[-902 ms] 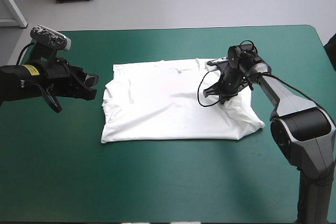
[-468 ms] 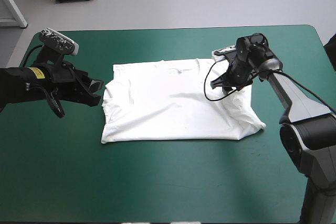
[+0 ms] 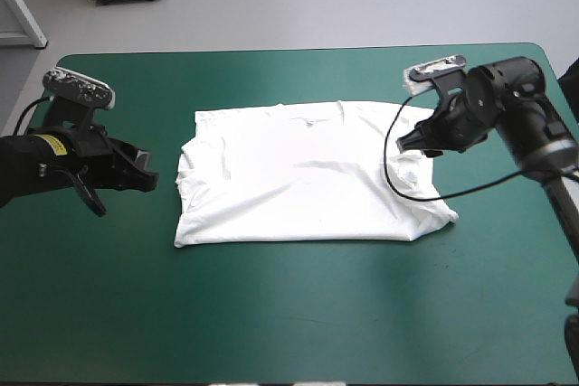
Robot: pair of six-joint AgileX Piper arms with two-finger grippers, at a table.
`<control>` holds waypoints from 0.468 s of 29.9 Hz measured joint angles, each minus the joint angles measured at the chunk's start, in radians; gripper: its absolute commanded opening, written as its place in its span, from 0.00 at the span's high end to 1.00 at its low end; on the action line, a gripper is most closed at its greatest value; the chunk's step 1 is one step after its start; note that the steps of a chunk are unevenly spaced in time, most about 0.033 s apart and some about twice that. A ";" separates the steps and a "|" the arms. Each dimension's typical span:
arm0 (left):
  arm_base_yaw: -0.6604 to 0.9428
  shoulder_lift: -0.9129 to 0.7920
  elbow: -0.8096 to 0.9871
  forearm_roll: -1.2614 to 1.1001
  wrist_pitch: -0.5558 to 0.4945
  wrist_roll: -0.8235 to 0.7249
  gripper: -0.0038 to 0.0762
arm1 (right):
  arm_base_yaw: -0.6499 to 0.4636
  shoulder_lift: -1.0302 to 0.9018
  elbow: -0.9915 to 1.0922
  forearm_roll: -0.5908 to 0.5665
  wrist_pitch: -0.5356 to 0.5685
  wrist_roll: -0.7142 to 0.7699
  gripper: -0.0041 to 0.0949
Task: Fold the cloth
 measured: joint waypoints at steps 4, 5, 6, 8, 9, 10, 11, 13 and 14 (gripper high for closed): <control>0.000 0.019 0.070 0.011 0.000 -0.004 0.50 | -0.001 -0.140 0.109 -0.021 0.007 0.014 0.46; 0.000 0.030 0.087 0.012 0.000 -0.005 0.50 | -0.001 -0.166 0.129 -0.021 0.007 0.014 0.46; 0.000 0.045 0.104 0.012 0.000 -0.005 0.48 | -0.001 -0.198 0.152 -0.022 0.007 0.015 0.46; 0.000 0.083 0.128 0.015 0.000 -0.006 0.45 | -0.001 -0.250 0.193 -0.031 0.007 0.015 0.46; 0.000 0.110 0.137 0.015 -0.001 -0.006 0.44 | -0.001 -0.272 0.216 -0.041 0.007 0.018 0.46; 0.000 0.135 0.144 0.015 -0.001 -0.006 0.42 | -0.001 -0.289 0.238 -0.051 0.007 0.024 0.46; 0.000 0.166 0.151 0.015 -0.002 -0.006 0.41 | -0.001 -0.303 0.258 -0.059 0.007 0.026 0.46; 0.000 0.229 0.159 0.016 -0.006 -0.006 0.40 | -0.001 -0.318 0.292 -0.069 0.007 0.030 0.46; 0.000 0.264 0.161 0.016 -0.009 -0.006 0.40 | -0.001 -0.322 0.305 -0.070 0.007 0.032 0.46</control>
